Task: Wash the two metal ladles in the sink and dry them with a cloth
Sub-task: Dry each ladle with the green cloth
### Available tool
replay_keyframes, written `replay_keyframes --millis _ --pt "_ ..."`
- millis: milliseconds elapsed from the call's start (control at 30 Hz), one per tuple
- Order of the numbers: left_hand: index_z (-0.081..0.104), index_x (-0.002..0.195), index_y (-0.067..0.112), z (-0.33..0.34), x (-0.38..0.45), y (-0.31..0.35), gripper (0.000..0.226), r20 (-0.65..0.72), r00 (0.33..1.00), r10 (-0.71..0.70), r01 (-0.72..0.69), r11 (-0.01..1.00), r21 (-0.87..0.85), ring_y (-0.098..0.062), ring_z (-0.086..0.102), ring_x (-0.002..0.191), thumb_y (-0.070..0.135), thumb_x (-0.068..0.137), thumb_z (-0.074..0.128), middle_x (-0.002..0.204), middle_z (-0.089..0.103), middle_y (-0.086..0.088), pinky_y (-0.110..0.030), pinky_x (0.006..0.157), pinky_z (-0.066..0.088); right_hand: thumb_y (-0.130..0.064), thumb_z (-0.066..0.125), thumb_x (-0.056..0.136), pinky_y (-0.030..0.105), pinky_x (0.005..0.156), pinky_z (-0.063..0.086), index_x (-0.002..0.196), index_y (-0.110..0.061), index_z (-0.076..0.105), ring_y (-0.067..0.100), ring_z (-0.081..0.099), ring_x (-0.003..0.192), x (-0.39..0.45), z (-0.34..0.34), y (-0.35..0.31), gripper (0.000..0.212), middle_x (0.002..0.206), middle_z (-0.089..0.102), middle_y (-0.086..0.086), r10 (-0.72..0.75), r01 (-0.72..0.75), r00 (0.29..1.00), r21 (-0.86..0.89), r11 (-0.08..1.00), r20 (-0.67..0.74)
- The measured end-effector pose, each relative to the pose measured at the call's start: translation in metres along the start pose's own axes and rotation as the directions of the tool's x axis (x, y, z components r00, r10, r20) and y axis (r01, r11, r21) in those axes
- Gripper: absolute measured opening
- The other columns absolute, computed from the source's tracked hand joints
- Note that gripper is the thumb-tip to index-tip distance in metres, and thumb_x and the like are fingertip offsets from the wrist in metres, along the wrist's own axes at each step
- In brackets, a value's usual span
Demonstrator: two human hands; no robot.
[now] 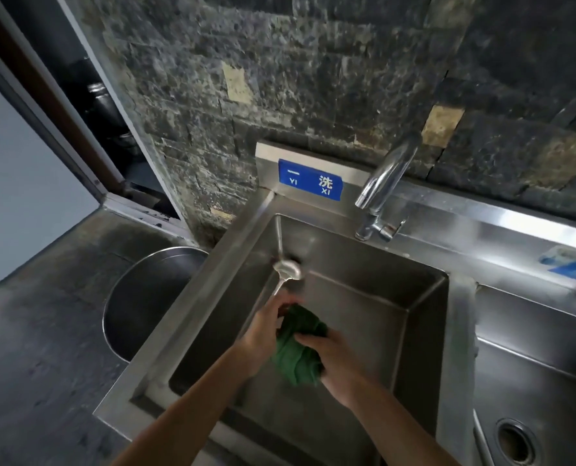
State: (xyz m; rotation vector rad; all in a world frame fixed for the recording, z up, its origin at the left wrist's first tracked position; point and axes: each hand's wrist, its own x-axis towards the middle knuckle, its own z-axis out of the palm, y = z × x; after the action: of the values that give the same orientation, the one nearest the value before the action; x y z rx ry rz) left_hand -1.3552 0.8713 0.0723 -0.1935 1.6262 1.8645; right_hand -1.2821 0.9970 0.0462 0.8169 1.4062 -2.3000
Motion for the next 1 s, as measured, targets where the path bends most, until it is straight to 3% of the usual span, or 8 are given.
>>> replay_keyframes --millis 100,200,267,400,500,633,867,1000 --pt "0.067 0.119 0.019 -0.018 0.020 -0.034 0.028 0.001 0.997 -0.079 0.078 0.991 0.110 -0.019 0.063 0.105 0.031 0.102 0.047 0.114 0.066 -0.010 -0.037 0.098 0.048 -0.008 0.066 0.096 0.040 0.092 0.058 0.118 -0.005 0.069 0.027 0.075 0.102 0.018 -0.002 0.011 0.022 0.108 0.078 0.014 0.059 -0.058 0.998 0.025 0.998 -0.029" --pt "0.056 0.136 0.032 -0.033 0.032 -0.058 0.050 -0.003 0.987 -0.164 0.160 0.958 0.238 -0.016 0.056 0.127 0.055 0.092 0.051 0.138 0.059 0.000 -0.039 0.113 0.040 -0.008 0.063 0.099 0.035 0.084 0.059 0.120 -0.006 0.067 0.025 0.075 0.101 0.032 -0.005 0.024 0.022 0.108 0.078 0.013 0.123 -0.116 0.990 0.100 0.988 -0.073" --pt "0.051 0.143 0.027 -0.046 0.046 -0.069 0.049 -0.100 0.980 -0.170 0.195 0.914 0.356 -0.016 0.048 0.134 0.048 0.099 0.050 0.145 0.052 0.003 -0.035 0.115 0.035 -0.011 0.064 0.098 0.036 0.083 0.059 0.125 -0.007 0.064 0.026 0.075 0.103 0.043 -0.009 0.036 0.027 0.111 0.077 0.013 0.171 -0.153 0.978 0.144 0.978 -0.116" --pt "0.055 0.138 0.014 -0.096 0.084 -0.095 0.046 -0.305 0.947 -0.100 0.312 0.505 0.805 -0.031 0.051 0.129 0.036 0.097 0.051 0.139 0.057 -0.010 -0.042 0.110 0.038 -0.023 0.066 0.099 0.042 0.098 0.055 0.134 -0.015 0.056 0.027 0.069 0.113 0.061 -0.016 0.048 0.038 0.124 0.071 0.010 0.253 -0.210 0.954 0.241 0.947 -0.159" --pt "0.053 0.132 0.013 -0.126 0.089 -0.111 0.049 -0.393 0.903 -0.176 0.431 0.361 0.827 -0.033 0.052 0.123 0.039 0.090 0.057 0.131 0.057 -0.010 -0.044 0.103 0.046 -0.025 0.066 0.099 0.048 0.110 0.048 0.143 -0.015 0.050 0.027 0.064 0.118 0.073 -0.014 0.053 0.048 0.131 0.066 0.010 0.280 -0.207 0.940 0.328 0.922 -0.193" --pt "0.050 0.132 0.002 -0.147 0.082 -0.129 0.045 -0.385 0.849 -0.363 0.506 0.346 0.790 -0.028 0.061 0.105 0.023 0.094 0.061 0.122 0.060 -0.015 -0.037 0.088 0.052 -0.024 0.063 0.101 0.048 0.110 0.047 0.147 -0.013 0.047 0.028 0.063 0.121 0.089 -0.002 0.063 0.050 0.134 0.064 0.012 0.304 -0.205 0.925 0.372 0.905 -0.229" --pt "0.065 0.120 -0.001 -0.166 0.075 -0.151 0.035 -0.351 0.827 -0.440 0.543 0.459 0.703 -0.032 0.068 0.098 0.024 0.096 0.058 0.101 0.068 -0.015 -0.029 0.072 0.047 -0.020 0.061 0.101 0.048 0.105 0.049 0.145 -0.013 0.049 0.029 0.064 0.115 0.109 0.027 0.074 0.046 0.128 0.065 0.013 0.327 -0.219 0.910 0.376 0.900 -0.253" --pt "0.066 0.112 0.004 -0.162 0.069 -0.145 0.027 -0.283 0.845 -0.454 0.508 0.515 0.690 -0.028 0.066 0.094 0.026 0.099 0.056 0.098 0.068 -0.013 -0.030 0.074 0.049 -0.020 0.062 0.101 0.046 0.099 0.052 0.142 -0.015 0.052 0.027 0.065 0.110 0.116 0.043 0.079 0.043 0.125 0.067 0.011 0.332 -0.234 0.911 0.355 0.905 -0.246"
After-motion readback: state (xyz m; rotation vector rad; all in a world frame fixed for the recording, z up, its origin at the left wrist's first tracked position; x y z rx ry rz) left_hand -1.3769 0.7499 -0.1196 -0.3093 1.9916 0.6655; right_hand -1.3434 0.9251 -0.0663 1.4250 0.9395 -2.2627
